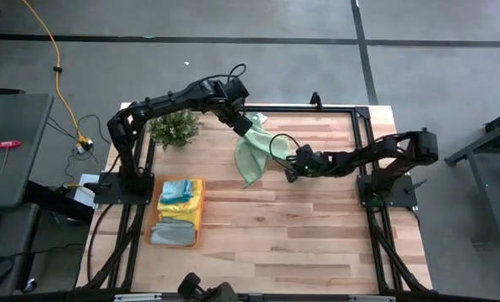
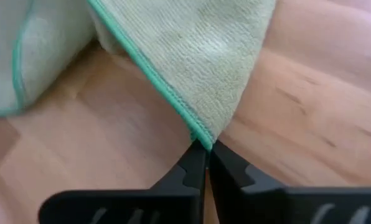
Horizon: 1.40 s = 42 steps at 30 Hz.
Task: Fold microfiber towels
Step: Fold the green microfiber towel
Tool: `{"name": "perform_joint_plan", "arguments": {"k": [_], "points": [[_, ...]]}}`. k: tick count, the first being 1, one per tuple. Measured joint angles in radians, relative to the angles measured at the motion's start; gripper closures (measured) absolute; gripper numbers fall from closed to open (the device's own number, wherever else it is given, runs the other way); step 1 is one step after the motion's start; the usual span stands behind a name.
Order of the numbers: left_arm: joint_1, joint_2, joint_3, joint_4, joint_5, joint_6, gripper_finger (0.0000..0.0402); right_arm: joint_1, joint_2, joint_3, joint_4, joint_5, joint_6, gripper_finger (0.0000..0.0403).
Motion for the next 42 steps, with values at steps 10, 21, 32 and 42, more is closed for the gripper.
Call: {"name": "perform_joint_plan", "arguments": {"k": [10, 21, 32, 42], "points": [[0.006, -0.111, 0.041, -0.001, 0.015, 0.009, 0.0401, -0.216, -0.433, 0.058, -0.336, -0.193, -0.298, 0.0402], [0.047, -0.13, 0.342, -0.066, -0.125, 0.157, 0.0401, -0.479, -0.503, 0.599, -0.857, -0.215, -0.782, 0.0402], [0.202, -0.114, 0.558, 0.028, -0.192, 0.403, 0.0401, -0.744, -0.264, 1.126, -1.054, -0.256, -1.106, 0.0403], [0.134, -0.127, 0.527, -0.158, -0.178, 0.458, 0.0401, -0.712, -0.218, 1.282, -1.26, -0.192, -1.182, 0.0403]]}}
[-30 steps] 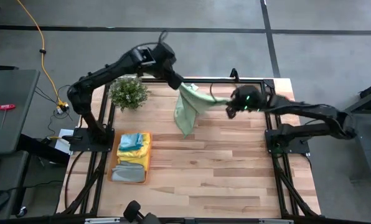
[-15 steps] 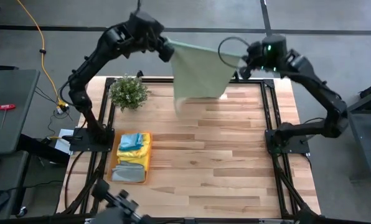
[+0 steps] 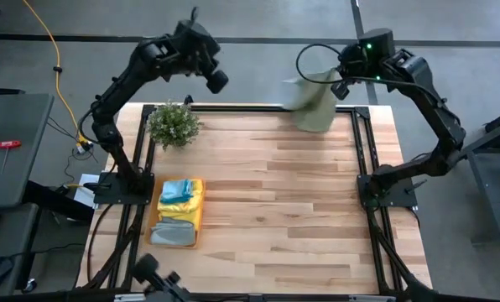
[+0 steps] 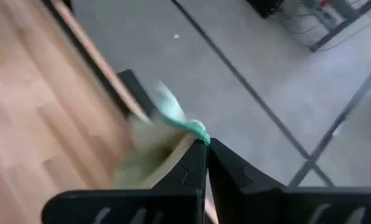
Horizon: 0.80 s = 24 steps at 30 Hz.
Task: Fold microfiber towels
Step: Fold the green microfiber towel
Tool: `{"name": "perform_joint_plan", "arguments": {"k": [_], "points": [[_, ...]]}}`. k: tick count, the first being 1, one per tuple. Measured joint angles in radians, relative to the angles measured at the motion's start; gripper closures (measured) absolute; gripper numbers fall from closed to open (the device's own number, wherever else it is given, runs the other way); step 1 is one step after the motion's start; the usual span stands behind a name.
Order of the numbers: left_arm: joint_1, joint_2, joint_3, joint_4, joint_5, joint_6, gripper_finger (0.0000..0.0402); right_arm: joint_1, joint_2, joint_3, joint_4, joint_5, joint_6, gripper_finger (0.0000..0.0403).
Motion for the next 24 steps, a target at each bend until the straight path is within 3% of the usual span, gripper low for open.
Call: {"name": "perform_joint_plan", "arguments": {"k": [6, 12, 17, 20, 24], "points": [[-0.097, 0.003, -0.085, 0.009, 0.087, -0.116, 0.0401, 0.062, -0.049, -0.067, -0.079, -0.06, 0.062, 0.0403], [-0.208, 0.031, -0.222, 0.193, 0.157, -0.132, 0.04, 0.186, -0.062, -0.083, -0.212, -0.169, 0.135, 0.0403], [-0.273, 0.084, -0.314, 0.306, 0.16, -0.083, 0.038, 0.35, -0.063, -0.083, -0.305, -0.328, 0.22, 0.0403], [-0.299, 0.125, -0.345, 0.308, 0.184, -0.08, 0.0354, 0.485, -0.061, -0.099, -0.355, -0.366, 0.284, 0.0403], [-0.338, 0.194, -0.358, 0.315, 0.232, -0.08, 0.0313, 0.664, -0.078, -0.276, -0.281, -0.374, 0.396, 0.0403]]}}
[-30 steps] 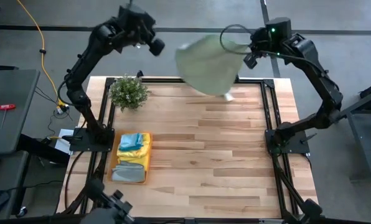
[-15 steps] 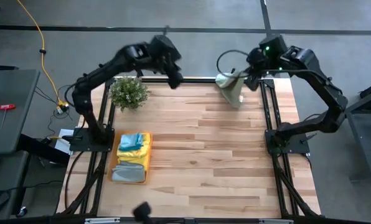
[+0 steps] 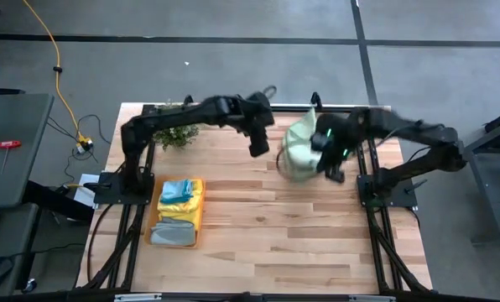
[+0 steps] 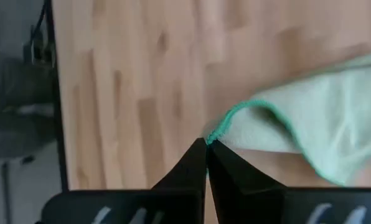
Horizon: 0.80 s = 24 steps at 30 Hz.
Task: Fold microfiber towels
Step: Fold the green microfiber towel
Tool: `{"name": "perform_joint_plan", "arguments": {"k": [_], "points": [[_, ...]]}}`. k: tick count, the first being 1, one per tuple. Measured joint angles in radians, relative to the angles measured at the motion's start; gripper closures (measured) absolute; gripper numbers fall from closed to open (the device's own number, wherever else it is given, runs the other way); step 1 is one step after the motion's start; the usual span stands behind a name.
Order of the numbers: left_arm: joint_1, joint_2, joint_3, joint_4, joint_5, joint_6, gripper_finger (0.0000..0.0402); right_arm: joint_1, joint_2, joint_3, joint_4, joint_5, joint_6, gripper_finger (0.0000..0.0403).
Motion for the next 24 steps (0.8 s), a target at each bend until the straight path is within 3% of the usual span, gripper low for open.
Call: {"name": "perform_joint_plan", "arguments": {"k": [7, 11, 17, 24], "points": [[-0.076, 0.118, -0.001, 0.046, 0.149, 0.01, 0.0253, 0.274, -0.04, -0.518, 0.431, -0.033, 0.261, 0.0403], [-0.124, 0.197, 0.0, 0.122, 0.186, 0.073, 0.0241, 0.405, -0.04, -0.702, 0.59, -0.036, 0.406, 0.0403], [-0.161, 0.332, 0.069, 0.222, 0.153, 0.167, 0.0243, 0.555, -0.04, -0.834, 0.701, -0.016, 0.538, 0.0403], [-0.134, 0.491, 0.277, 0.351, 0.049, 0.22, 0.0244, 0.616, -0.04, -0.849, 0.739, 0.086, 0.579, 0.0403]]}}
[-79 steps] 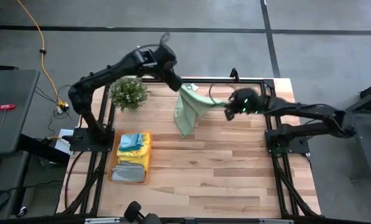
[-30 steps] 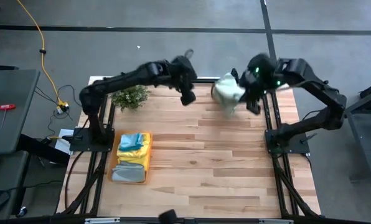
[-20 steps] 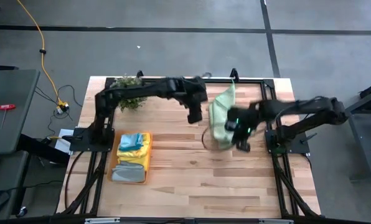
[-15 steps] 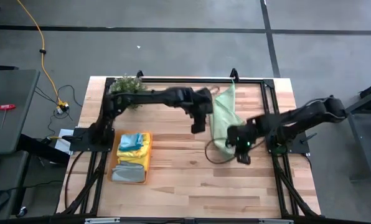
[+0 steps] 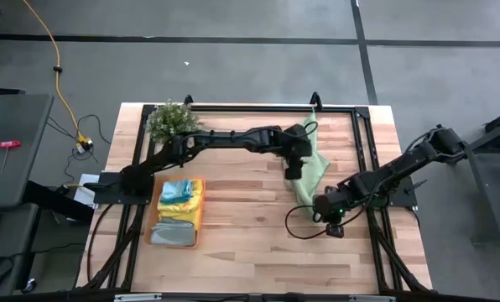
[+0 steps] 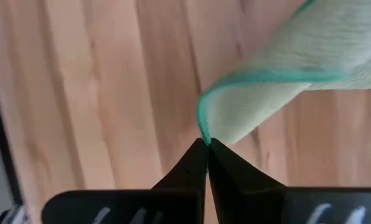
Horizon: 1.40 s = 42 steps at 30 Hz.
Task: Fold microfiber towels
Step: Fold the green microfiber towel
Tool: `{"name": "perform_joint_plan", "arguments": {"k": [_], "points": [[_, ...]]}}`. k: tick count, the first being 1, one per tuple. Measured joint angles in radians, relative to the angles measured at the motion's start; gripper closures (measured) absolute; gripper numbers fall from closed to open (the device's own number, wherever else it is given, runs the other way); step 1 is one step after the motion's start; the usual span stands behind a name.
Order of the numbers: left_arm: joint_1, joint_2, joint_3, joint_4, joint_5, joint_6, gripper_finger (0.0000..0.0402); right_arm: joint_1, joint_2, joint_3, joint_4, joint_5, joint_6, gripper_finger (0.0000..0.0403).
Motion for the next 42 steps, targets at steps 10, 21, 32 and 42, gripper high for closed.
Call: {"name": "perform_joint_plan", "arguments": {"k": [10, 21, 32, 42], "points": [[0.071, 0.11, 0.145, -0.124, -0.009, -0.07, 0.0322, -0.001, 0.003, 0.0, 0.02, 0.11, -0.016, 0.0403], [0.047, 0.141, 0.144, -0.254, 0.005, -0.133, 0.04, -0.052, 0.003, 0.0, 0.027, 0.136, -0.155, 0.0403], [0.038, 0.147, 0.145, -0.445, 0.064, -0.13, 0.0401, -0.186, 0.038, 0.075, 0.036, 0.223, -0.563, 0.0403], [0.097, 0.026, 0.144, -0.476, 0.115, -0.168, 0.0402, -0.29, 0.312, 0.214, 0.092, 0.262, -0.698, 0.0403]]}}
